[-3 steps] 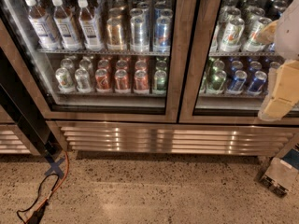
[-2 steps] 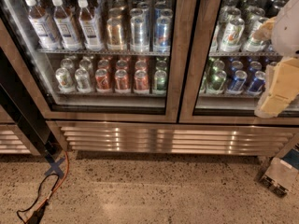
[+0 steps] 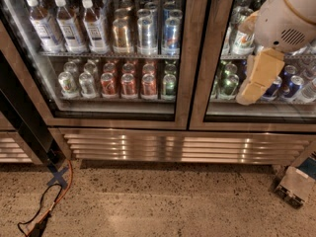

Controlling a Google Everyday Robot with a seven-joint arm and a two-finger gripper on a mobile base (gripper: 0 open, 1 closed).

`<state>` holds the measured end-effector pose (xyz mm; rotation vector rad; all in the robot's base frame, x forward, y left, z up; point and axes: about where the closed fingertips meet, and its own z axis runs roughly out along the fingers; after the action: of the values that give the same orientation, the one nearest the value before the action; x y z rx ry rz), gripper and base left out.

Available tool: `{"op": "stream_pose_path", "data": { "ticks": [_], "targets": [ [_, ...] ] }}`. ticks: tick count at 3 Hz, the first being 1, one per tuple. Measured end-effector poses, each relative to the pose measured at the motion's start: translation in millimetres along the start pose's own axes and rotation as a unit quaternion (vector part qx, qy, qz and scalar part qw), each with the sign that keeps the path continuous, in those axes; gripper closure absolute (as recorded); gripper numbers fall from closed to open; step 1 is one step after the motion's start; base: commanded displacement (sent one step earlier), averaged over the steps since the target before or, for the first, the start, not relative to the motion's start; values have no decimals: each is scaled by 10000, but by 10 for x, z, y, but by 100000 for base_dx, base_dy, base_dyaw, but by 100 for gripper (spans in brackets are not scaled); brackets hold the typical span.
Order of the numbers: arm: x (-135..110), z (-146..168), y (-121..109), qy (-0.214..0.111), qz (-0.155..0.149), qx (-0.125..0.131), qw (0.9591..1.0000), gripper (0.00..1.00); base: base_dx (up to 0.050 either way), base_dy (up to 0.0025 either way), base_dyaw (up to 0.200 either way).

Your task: Open left fridge door

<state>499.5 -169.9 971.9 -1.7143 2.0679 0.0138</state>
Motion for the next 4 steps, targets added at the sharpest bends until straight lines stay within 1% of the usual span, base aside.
{"op": "stream_pose_path", "data": {
  "ticks": [1,2,3,4],
  "targets": [
    [0,0,0,0,0,0,10000,0,0,0,0],
    [-146,111,-151,-192,-54,42,9998,0,0,0,0],
    [-406,288,-377,-437,-242,43,9987,0,0,0,0],
    [-587,403,-504,-540,-423,-58,9976,0,0,0,0]
  ]
}}
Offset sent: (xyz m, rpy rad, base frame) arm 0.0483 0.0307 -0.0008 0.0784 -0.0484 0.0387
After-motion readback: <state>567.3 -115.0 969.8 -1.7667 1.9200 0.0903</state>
